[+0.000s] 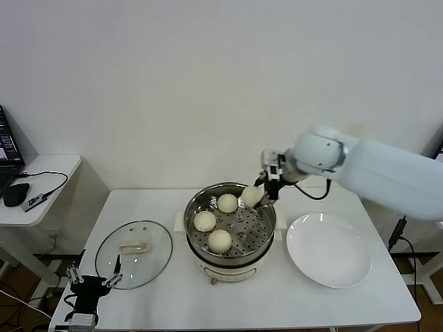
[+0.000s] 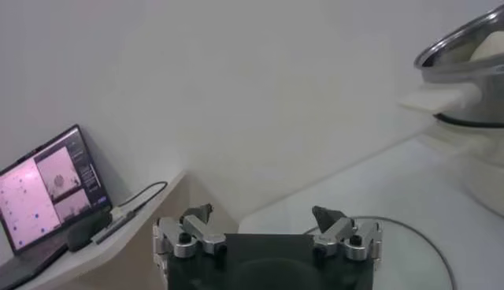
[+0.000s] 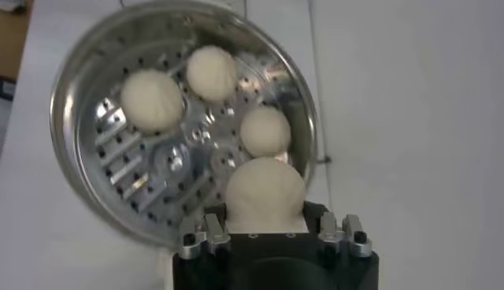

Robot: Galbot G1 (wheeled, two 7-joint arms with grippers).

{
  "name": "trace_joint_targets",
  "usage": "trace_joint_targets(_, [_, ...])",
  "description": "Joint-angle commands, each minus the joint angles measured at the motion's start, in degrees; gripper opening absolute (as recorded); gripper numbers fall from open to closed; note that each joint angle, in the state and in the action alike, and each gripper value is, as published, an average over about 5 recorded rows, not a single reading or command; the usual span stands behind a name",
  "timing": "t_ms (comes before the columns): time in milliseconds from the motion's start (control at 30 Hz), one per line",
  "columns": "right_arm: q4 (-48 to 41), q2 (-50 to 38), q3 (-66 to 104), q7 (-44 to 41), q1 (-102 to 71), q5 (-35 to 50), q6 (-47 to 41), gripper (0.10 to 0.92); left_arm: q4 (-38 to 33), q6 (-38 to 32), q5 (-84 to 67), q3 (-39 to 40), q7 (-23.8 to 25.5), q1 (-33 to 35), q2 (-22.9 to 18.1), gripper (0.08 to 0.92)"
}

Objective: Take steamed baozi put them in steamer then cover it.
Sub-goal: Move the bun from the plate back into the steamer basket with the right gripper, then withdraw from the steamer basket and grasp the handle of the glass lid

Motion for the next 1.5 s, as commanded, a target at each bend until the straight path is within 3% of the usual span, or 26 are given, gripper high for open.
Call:
trace_joint_targets(33, [-0.7,6.3,-4.1,6.5,-3.8,2.6,-3.8,0.611,-0.2,0.0,-0.1,-0.3,0.0,0.0,-0.2,0.823])
trace_joint_targets(633, [-1.9,5.3,-4.5,3.4,-5.7,-4.1,-3.8,0.617,0.3,-0.2,0.0,-0.2,-0.2,0.1,-0.5,0.823])
trace_joint_targets(1033, [2.9,0.4,4.3,4.6,-3.7,-0.1,-3.6,0.816,0.4,-0.2,-0.1,-0.1,-0.3,-0.2,-0.3,0.823])
trace_joint_targets(1200, [8.1,-5.0,7.5,14.2,-4.8,5.1,-1.7,0.823,1.0,-0.2,-0.3,-0.2,-0.3,-0.7,-0.1,0.823])
trace_joint_targets(1267, [10.6,-8.0,8.7,22.7,-6.9,9.1,0.5,0.823,1.3,-0.3,-0.4,-0.2,-0.3,-1.0,-0.1,0.823])
trace_joint_targets(1367, [14.1,-12.8,11.9,36.6,-13.1,15.0,6.1,0.823,1.8,-0.7,-0.5,-0.1,-0.4,-1.4,-0.1,0.823])
trace_joint_targets(1500, [17.3,-17.8,22.6,45.5,-28.0,14.0,15.9,0.823,2.3,-1.3,-0.5,0.2,-0.3,-1.9,-0.2,0.823])
